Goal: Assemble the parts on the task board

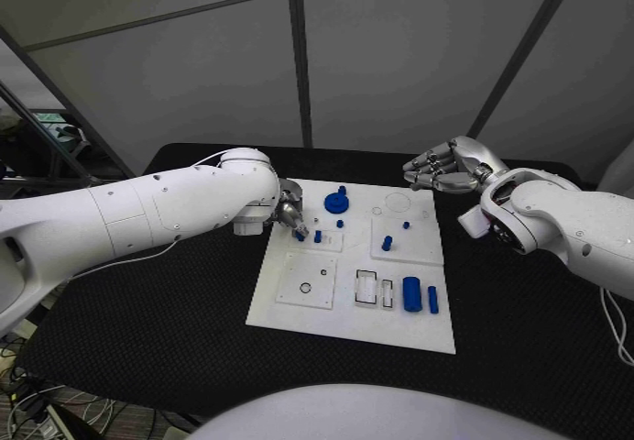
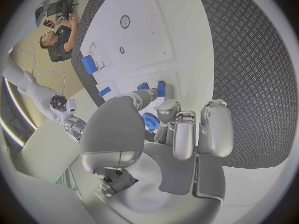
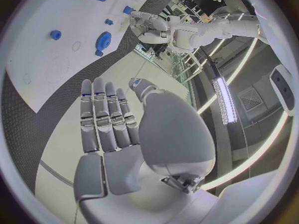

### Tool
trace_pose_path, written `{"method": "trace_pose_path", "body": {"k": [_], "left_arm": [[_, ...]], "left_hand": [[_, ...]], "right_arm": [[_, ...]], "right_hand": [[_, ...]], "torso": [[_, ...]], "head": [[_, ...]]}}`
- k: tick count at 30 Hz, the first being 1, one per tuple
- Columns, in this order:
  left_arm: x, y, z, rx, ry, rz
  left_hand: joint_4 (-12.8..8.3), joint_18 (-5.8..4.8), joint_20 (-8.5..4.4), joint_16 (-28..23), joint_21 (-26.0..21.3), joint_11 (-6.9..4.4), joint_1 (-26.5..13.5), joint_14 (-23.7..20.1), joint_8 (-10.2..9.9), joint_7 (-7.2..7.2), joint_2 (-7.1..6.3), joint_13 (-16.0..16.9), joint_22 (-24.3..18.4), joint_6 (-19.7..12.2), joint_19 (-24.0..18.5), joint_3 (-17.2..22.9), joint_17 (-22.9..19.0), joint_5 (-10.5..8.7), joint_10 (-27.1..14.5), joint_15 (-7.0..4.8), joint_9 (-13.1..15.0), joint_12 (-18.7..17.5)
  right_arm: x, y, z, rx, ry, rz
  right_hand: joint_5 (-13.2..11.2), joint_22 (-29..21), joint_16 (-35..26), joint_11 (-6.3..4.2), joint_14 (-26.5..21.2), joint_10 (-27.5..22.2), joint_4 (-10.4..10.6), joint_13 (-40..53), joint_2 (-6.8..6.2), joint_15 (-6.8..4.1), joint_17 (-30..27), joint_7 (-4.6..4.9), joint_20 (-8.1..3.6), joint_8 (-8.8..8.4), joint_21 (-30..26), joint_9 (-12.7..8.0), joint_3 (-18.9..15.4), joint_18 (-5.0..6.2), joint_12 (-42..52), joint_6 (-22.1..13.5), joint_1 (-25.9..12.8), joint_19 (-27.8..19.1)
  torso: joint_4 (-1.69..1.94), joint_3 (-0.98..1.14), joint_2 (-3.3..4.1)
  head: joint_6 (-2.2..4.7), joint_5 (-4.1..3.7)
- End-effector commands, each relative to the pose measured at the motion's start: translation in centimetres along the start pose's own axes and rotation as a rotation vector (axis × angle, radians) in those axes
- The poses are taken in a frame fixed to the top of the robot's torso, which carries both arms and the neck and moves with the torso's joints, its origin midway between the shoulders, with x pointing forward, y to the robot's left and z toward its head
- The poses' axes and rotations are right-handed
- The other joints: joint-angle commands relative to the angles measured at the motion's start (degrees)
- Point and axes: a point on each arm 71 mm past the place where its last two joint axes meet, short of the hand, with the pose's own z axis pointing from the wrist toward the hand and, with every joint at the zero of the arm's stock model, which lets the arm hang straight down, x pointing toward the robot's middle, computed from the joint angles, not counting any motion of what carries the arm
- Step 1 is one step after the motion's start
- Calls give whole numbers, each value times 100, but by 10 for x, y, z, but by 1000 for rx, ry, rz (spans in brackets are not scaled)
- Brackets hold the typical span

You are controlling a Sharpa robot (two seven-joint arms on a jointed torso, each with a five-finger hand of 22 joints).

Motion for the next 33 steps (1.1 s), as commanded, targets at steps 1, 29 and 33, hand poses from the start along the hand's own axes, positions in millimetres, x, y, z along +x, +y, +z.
{"method": "trace_pose_path", "body": {"k": [1, 29, 33], "left_arm": [[5, -2, 2, -4, 26, 18], [8, -1, 4, -34, 50, 36], [8, -1, 4, -33, 52, 44]], "left_hand": [[-517, -203, -31, 3, 35, -68, -123, 538, 27, -66, 13, 22, 997, 6, 157, 430, 1296, -18, 90, -50, 15, 31], [-411, -231, -75, 6, 145, -123, -310, 540, 10, -141, 86, 234, 1060, 156, 208, 117, 1303, -17, 218, -97, 3, 160], [-474, -233, -84, 6, 154, -139, -234, 540, -4, -156, 130, 285, 1067, 180, 213, 143, 1304, -1, 251, -107, -6, 187]], "right_arm": [[0, 2, 0, -8, 6, 4], [0, 1, 0, -7, 8, 4], [0, 1, 0, -6, 8, 4]], "right_hand": [[20, -8, -19, 3, -43, -21, 2, -4, 9, -1, -8, 10, 28, -20, -40, -5, 21, 21, -27, -18, -62, 23], [21, -20, -18, 5, -42, -22, 9, -3, 15, 1, -21, 11, 30, -19, -57, -5, 21, 21, -26, -20, -75, 33], [21, -20, -18, 5, -42, -22, 9, -3, 15, 1, -21, 11, 30, -19, -57, -5, 21, 21, -26, -20, -75, 33]], "torso": [[-2, 2, -2], [3, -1, -3], [1, -1, -3]], "head": [[-5, -5], [-19, -17], [-17, -16]]}}
